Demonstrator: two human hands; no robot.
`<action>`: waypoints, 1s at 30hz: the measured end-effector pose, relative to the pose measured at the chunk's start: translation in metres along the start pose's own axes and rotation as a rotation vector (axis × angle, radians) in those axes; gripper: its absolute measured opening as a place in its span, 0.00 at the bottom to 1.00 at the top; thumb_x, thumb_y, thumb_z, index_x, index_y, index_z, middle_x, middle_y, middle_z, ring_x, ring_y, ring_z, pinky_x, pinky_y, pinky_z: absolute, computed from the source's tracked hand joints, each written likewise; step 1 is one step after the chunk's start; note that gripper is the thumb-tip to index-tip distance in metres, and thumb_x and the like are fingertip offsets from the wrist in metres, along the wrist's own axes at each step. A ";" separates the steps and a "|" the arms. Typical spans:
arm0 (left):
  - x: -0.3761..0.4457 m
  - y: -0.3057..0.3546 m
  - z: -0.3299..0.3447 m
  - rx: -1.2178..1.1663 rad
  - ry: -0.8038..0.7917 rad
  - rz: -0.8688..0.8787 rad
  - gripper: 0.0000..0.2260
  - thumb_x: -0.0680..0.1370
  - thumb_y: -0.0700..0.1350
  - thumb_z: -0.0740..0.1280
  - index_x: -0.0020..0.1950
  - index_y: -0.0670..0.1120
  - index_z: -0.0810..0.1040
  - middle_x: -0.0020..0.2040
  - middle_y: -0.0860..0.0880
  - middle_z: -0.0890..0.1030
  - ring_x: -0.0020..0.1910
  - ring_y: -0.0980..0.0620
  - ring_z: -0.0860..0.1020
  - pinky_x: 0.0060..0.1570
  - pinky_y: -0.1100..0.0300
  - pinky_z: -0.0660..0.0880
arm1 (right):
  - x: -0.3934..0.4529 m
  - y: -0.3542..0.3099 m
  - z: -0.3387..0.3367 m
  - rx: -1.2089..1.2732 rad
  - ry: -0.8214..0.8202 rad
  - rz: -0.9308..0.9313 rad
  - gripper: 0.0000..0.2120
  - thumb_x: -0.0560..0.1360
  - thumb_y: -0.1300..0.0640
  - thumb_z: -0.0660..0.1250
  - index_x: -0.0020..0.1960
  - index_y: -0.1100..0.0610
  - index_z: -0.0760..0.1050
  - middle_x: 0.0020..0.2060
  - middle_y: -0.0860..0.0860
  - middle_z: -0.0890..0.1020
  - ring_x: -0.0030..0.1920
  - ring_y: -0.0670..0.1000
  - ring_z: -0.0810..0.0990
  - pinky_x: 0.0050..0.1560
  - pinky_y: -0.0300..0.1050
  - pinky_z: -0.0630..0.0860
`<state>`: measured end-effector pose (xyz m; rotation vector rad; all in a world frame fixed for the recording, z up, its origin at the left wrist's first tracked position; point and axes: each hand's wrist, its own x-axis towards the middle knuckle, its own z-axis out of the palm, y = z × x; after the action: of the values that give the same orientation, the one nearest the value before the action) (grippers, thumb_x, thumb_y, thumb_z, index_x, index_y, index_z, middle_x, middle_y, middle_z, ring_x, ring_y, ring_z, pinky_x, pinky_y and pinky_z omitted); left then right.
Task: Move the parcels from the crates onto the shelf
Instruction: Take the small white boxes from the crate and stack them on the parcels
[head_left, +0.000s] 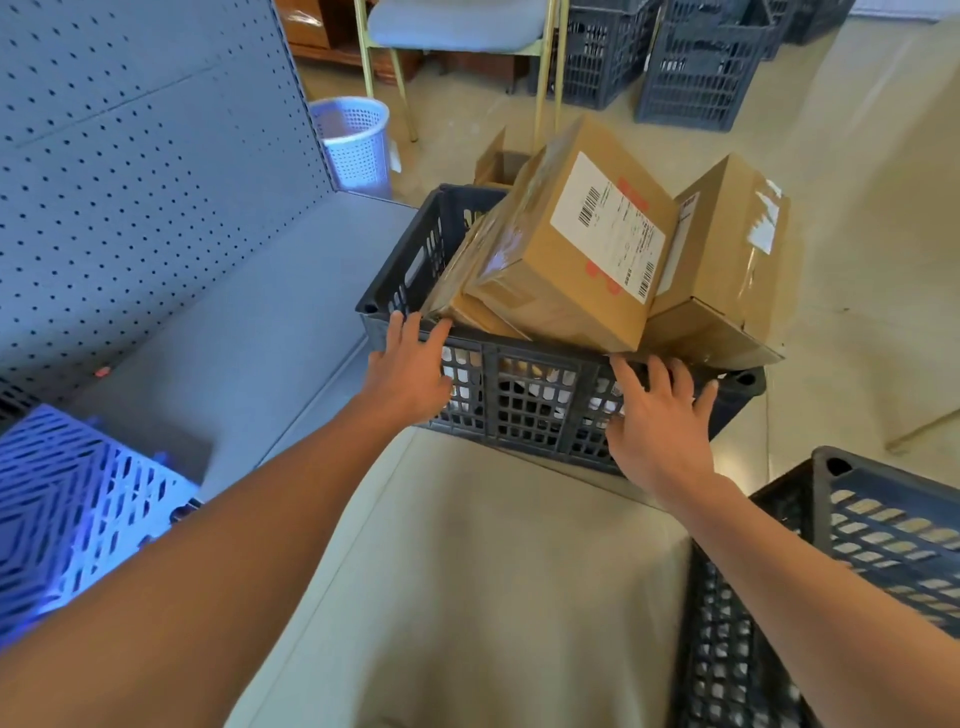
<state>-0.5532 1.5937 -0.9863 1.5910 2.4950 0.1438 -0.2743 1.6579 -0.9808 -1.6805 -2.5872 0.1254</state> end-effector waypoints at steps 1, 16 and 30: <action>-0.001 -0.001 0.001 0.011 0.013 0.005 0.37 0.79 0.49 0.69 0.82 0.54 0.51 0.83 0.43 0.48 0.81 0.39 0.42 0.73 0.32 0.56 | 0.001 0.000 0.000 -0.002 -0.001 -0.003 0.36 0.80 0.50 0.65 0.81 0.46 0.49 0.79 0.57 0.59 0.80 0.63 0.51 0.76 0.74 0.49; -0.017 -0.008 -0.021 0.132 -0.100 0.027 0.38 0.77 0.51 0.72 0.80 0.55 0.53 0.80 0.43 0.56 0.79 0.39 0.53 0.68 0.32 0.67 | -0.044 -0.009 -0.011 0.103 -0.089 0.013 0.36 0.78 0.49 0.65 0.81 0.45 0.52 0.77 0.55 0.59 0.79 0.61 0.52 0.69 0.83 0.50; -0.057 -0.011 -0.024 0.156 -0.128 0.027 0.36 0.77 0.46 0.70 0.79 0.55 0.54 0.76 0.42 0.59 0.76 0.39 0.58 0.66 0.36 0.69 | -0.040 0.013 -0.018 0.066 -0.058 -0.027 0.29 0.80 0.52 0.62 0.79 0.41 0.60 0.75 0.54 0.65 0.77 0.61 0.56 0.71 0.81 0.46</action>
<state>-0.5439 1.5379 -0.9593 1.6365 2.4394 -0.1484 -0.2443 1.6269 -0.9643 -1.6431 -2.6153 0.2598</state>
